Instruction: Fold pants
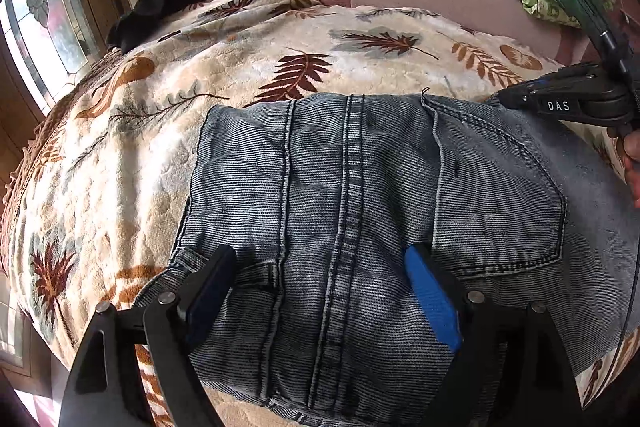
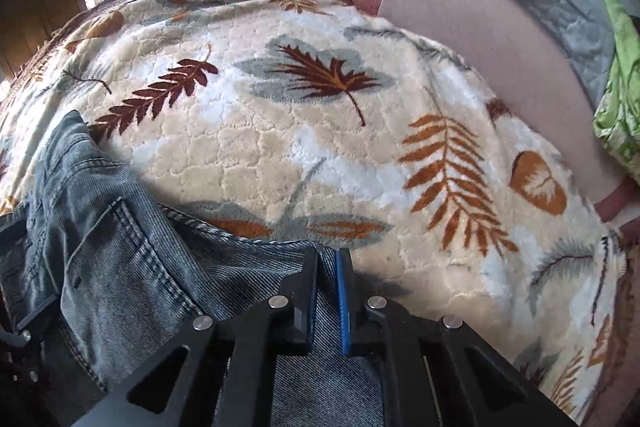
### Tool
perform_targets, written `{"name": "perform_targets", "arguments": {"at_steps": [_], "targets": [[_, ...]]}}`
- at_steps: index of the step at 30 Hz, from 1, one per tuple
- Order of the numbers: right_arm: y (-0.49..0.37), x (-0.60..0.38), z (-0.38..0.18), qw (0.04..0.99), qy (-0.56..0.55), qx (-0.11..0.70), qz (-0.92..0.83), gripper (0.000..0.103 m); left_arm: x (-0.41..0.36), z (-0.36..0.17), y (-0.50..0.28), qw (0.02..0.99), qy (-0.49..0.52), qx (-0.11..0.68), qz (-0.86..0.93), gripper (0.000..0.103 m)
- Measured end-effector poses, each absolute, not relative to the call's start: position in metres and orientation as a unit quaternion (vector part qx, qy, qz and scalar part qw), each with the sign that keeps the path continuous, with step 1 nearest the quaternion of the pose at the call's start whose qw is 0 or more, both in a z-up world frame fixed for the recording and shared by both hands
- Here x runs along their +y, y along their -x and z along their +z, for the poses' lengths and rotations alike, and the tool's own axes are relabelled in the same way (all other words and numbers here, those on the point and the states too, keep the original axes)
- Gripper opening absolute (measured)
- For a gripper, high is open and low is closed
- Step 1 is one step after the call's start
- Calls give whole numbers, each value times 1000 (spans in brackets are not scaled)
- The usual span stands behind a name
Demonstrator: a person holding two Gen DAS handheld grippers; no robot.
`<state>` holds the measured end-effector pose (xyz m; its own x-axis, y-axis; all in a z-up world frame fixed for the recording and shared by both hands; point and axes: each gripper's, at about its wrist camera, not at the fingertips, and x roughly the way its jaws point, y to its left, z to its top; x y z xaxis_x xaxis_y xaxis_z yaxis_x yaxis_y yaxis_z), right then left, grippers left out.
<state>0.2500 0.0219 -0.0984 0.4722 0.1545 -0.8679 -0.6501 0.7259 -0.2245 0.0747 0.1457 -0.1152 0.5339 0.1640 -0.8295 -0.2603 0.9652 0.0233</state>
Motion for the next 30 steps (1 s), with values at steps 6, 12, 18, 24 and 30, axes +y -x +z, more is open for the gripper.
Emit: {"name": "perform_targets", "arguments": {"at_steps": [6, 12, 18, 24, 30], "targets": [[-276, -8, -121, 814, 194, 498, 228, 1, 149, -116, -74, 874, 61, 467, 116, 87], [-268, -40, -63, 815, 42, 494, 302, 2, 146, -115, -75, 874, 58, 465, 125, 87], [-247, -13, -127, 741, 42, 590, 317, 3, 151, -107, -73, 875, 72, 465, 114, 87], [-231, -6, -121, 762, 83, 563, 311, 3, 170, -66, -85, 887, 84, 434, 133, 87], [-224, 17, -98, 774, 77, 525, 344, 3, 187, -115, -96, 835, 60, 520, 170, 88]]}}
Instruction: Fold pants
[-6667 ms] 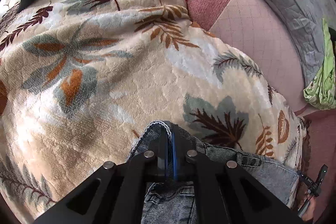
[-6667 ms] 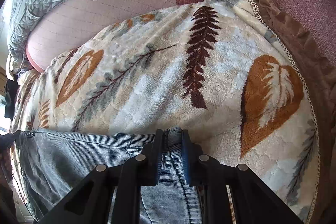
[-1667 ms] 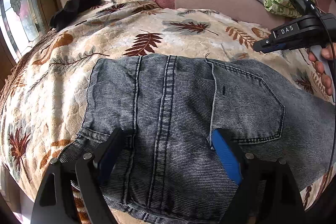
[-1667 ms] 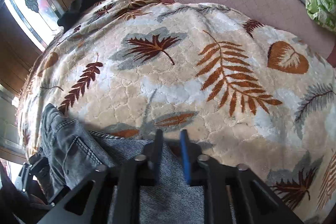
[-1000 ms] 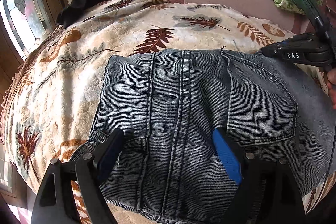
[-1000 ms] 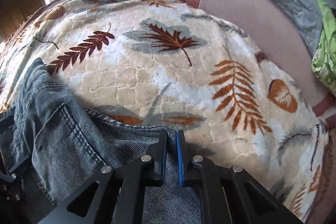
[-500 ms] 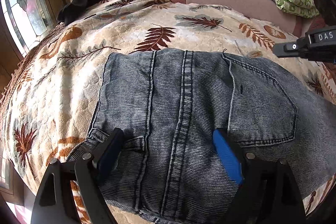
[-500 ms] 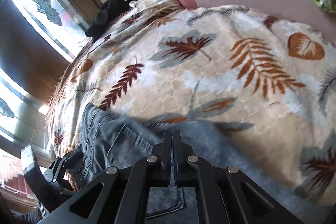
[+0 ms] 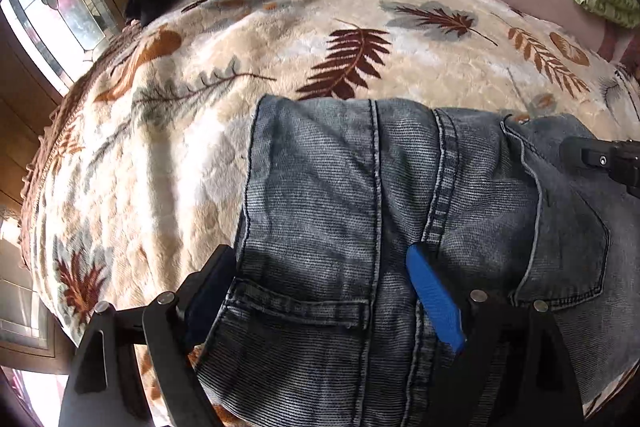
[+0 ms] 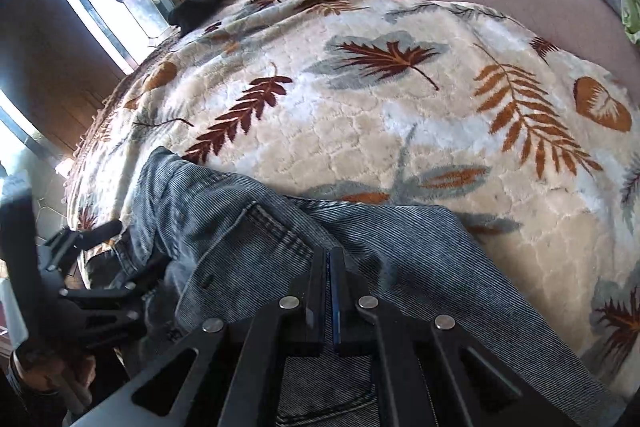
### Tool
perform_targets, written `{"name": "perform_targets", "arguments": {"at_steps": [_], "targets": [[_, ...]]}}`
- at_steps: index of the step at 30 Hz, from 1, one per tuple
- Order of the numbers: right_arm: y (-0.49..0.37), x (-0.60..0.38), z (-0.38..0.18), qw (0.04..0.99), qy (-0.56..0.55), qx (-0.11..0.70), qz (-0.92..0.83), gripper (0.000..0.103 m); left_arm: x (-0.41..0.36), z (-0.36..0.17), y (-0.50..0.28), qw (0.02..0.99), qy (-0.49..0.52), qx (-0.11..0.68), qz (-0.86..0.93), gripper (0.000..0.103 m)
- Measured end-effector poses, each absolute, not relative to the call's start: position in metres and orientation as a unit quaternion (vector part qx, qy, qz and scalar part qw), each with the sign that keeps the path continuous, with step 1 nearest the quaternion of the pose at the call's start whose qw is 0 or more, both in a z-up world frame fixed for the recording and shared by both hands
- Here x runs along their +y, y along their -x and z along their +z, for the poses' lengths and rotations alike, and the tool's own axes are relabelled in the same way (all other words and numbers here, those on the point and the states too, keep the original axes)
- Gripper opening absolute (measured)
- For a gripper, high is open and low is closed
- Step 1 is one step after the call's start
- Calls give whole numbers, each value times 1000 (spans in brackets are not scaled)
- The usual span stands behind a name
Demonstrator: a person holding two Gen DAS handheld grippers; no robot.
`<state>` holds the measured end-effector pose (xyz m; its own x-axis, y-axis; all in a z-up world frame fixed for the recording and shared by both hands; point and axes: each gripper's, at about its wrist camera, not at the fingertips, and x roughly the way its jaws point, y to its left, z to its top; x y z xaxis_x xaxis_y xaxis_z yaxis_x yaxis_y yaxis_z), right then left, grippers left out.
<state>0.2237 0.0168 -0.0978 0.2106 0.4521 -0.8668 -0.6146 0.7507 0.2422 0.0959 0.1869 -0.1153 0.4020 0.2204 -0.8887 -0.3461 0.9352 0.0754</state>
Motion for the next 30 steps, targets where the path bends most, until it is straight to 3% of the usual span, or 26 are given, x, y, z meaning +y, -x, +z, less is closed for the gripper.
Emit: {"name": "perform_targets", "arguments": {"at_steps": [3, 4, 11, 15, 17, 20, 22, 24, 28, 30], "targets": [[-215, 33, -131, 740, 124, 564, 345, 5, 197, -117, -93, 827, 97, 527, 168, 89], [-214, 33, -126, 747, 124, 555, 345, 5, 197, -118, -94, 826, 98, 528, 171, 93], [-181, -7, -81, 766, 46, 536, 351, 5, 198, -97, -68, 837, 121, 508, 165, 93], [-141, -26, -107, 751, 30, 565, 340, 6, 174, -97, -50, 849, 54, 500, 163, 93], [-136, -33, -125, 748, 9, 569, 342, 7, 162, -115, -58, 840, 6, 521, 155, 99], [-148, -57, -123, 729, -87, 590, 336, 7, 164, -107, -56, 842, 18, 515, 162, 102], [-140, -75, -103, 757, -87, 562, 322, 10, 162, -94, -49, 851, 21, 500, 160, 102], [-124, -100, -89, 772, -99, 542, 317, 18, 156, -84, -44, 863, 22, 481, 153, 102], [-93, -169, -86, 799, -138, 529, 250, 82, 142, -91, -38, 863, 0, 483, 149, 102], [-89, -196, -105, 796, -145, 547, 214, 84, 137, -118, -45, 838, -30, 523, 153, 102]]}}
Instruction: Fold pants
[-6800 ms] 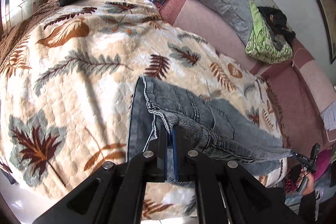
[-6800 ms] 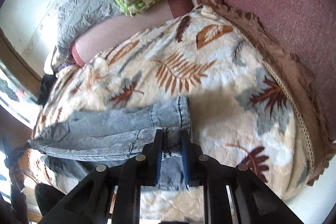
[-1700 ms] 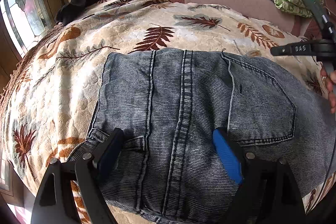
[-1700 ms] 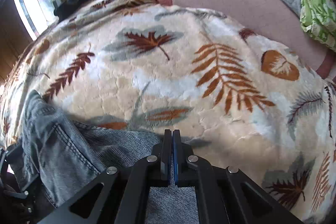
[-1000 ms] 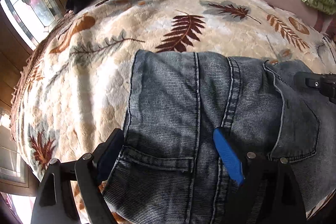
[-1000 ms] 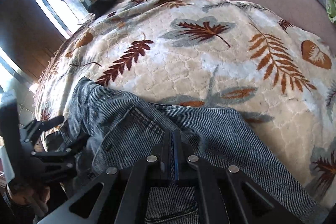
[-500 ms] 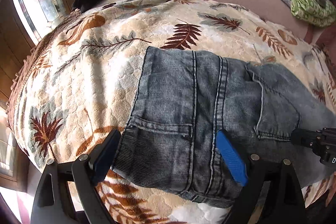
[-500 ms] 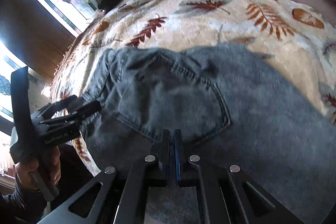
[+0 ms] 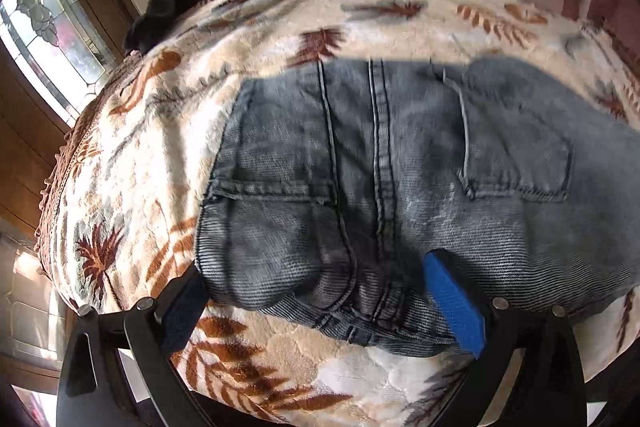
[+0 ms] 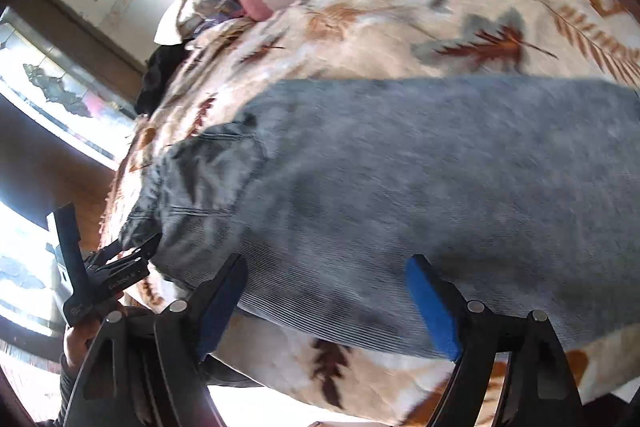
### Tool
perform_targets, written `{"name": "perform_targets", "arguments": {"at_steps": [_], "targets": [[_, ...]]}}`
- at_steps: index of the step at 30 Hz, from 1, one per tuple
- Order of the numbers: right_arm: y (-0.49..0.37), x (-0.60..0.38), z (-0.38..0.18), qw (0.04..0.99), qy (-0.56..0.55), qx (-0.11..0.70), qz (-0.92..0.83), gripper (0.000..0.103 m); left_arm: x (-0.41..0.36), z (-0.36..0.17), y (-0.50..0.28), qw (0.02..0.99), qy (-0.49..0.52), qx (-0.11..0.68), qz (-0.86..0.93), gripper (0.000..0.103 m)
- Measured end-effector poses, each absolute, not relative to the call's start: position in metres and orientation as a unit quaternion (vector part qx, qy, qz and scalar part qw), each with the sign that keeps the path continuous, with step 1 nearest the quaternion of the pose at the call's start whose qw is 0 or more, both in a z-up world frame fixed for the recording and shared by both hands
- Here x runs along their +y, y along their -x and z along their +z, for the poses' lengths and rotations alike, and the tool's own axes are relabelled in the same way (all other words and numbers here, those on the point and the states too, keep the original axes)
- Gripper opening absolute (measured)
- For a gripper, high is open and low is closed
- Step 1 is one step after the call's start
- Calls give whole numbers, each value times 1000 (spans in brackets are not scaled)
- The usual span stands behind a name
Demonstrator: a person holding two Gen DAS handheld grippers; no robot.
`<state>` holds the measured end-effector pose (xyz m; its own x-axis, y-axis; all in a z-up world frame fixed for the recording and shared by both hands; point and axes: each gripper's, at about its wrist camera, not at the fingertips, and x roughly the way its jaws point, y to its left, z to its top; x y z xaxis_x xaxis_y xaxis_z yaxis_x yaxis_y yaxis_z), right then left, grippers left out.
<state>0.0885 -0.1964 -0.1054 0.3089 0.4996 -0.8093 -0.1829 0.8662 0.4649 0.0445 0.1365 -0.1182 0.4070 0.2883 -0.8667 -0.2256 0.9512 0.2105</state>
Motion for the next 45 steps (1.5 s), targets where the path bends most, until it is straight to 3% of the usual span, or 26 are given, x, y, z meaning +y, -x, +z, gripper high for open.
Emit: {"name": "perform_targets", "arguments": {"at_steps": [4, 9, 13, 15, 18, 30, 34, 37, 45], "targets": [[-87, -227, -111, 783, -203, 541, 230, 83, 136, -108, -40, 847, -24, 506, 159, 102], [-86, -264, -79, 822, -254, 457, 224, 83, 122, -80, -35, 875, 5, 466, 128, 102], [-99, -303, -120, 806, -276, 505, 140, 83, 109, -99, -48, 857, -4, 498, 134, 102], [-97, -311, -126, 804, -302, 488, 158, 84, 113, -110, -49, 853, 23, 502, 141, 102], [-100, -306, -120, 808, -274, 495, 164, 84, 122, -110, -49, 841, 76, 516, 147, 102], [-91, -308, -124, 819, -274, 470, 180, 87, 119, -110, -45, 848, 66, 505, 148, 102], [-87, -301, -123, 829, -263, 461, 176, 93, 124, -115, -40, 859, 85, 485, 136, 103], [-84, -289, -121, 843, -236, 452, 172, 103, 125, -115, -38, 867, 86, 475, 126, 103], [-82, -257, -112, 853, -119, 488, 141, 103, 129, -114, -40, 876, 81, 466, 99, 103]]}}
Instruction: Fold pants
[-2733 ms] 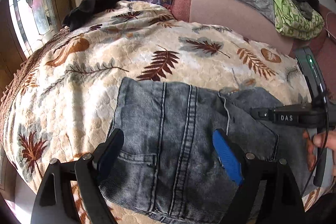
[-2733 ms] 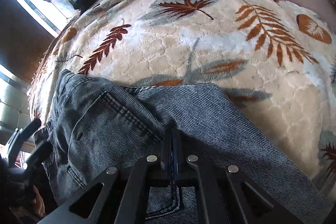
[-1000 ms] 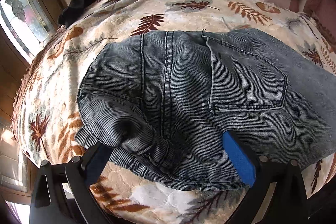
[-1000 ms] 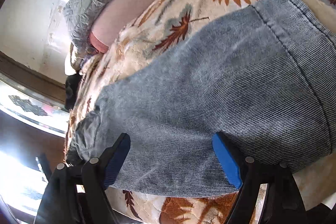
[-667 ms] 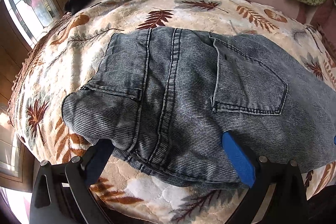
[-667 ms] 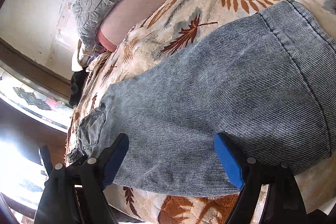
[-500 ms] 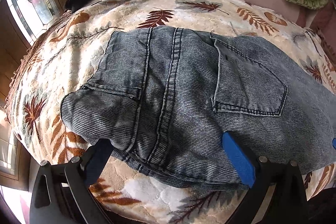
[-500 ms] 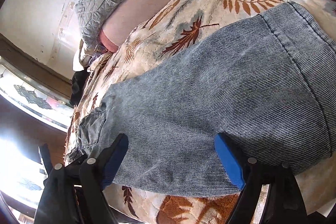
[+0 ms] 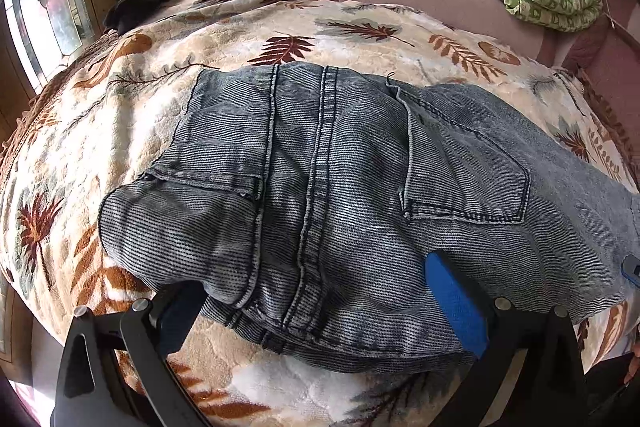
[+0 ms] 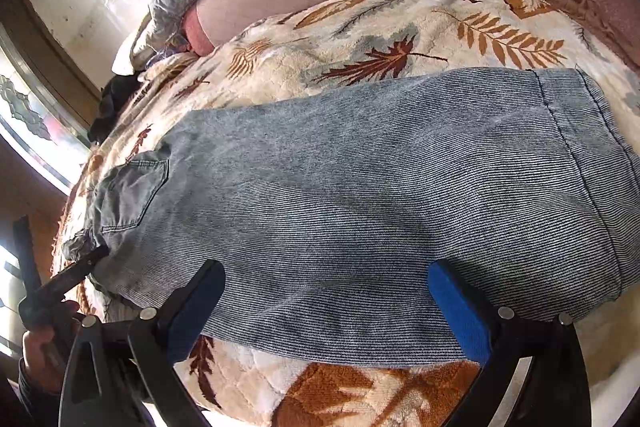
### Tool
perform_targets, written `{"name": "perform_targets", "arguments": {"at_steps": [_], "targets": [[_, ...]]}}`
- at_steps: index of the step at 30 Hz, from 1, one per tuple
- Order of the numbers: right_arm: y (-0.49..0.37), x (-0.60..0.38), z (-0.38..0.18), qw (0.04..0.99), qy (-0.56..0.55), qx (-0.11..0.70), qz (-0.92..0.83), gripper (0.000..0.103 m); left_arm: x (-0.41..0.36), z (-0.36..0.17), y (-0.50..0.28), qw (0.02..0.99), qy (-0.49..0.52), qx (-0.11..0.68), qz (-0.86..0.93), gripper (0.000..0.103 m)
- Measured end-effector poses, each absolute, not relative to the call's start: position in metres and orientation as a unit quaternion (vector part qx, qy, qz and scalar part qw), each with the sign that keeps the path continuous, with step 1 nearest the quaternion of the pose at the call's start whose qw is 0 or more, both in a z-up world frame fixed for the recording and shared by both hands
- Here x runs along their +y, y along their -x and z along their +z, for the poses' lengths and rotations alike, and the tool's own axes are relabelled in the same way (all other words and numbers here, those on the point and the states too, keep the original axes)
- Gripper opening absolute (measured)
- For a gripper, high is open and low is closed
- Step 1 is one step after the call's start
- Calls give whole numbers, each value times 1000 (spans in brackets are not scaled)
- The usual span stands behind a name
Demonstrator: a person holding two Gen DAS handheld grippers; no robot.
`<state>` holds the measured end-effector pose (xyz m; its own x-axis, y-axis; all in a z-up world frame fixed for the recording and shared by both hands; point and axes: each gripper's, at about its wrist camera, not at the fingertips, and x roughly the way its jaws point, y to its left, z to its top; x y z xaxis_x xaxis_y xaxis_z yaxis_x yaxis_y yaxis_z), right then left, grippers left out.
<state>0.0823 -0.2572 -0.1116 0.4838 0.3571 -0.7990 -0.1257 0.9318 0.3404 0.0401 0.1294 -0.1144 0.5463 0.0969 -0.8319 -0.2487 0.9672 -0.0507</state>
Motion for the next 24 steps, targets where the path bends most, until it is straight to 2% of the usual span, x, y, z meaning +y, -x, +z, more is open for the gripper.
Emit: {"name": "perform_targets", "arguments": {"at_steps": [5, 8, 10, 14, 19, 24], "targets": [[-60, -287, -88, 873, -196, 412, 175, 102, 124, -103, -32, 890, 85, 435, 108, 103], [-37, -343, -65, 878, -295, 342, 158, 102, 109, -90, -28, 906, 59, 404, 108, 103], [-20, -393, -72, 860, -380, 317, 123, 102, 94, -82, -30, 914, 41, 392, 98, 103], [2, -469, -122, 783, -522, 328, 77, 102, 64, -71, -37, 921, 16, 379, 84, 103], [2, -488, -137, 762, -552, 329, 80, 101, 31, -66, -45, 923, 19, 382, 42, 103], [-16, -486, -133, 762, -546, 339, 75, 94, -1, -54, -46, 930, -2, 368, 3, 103]]}}
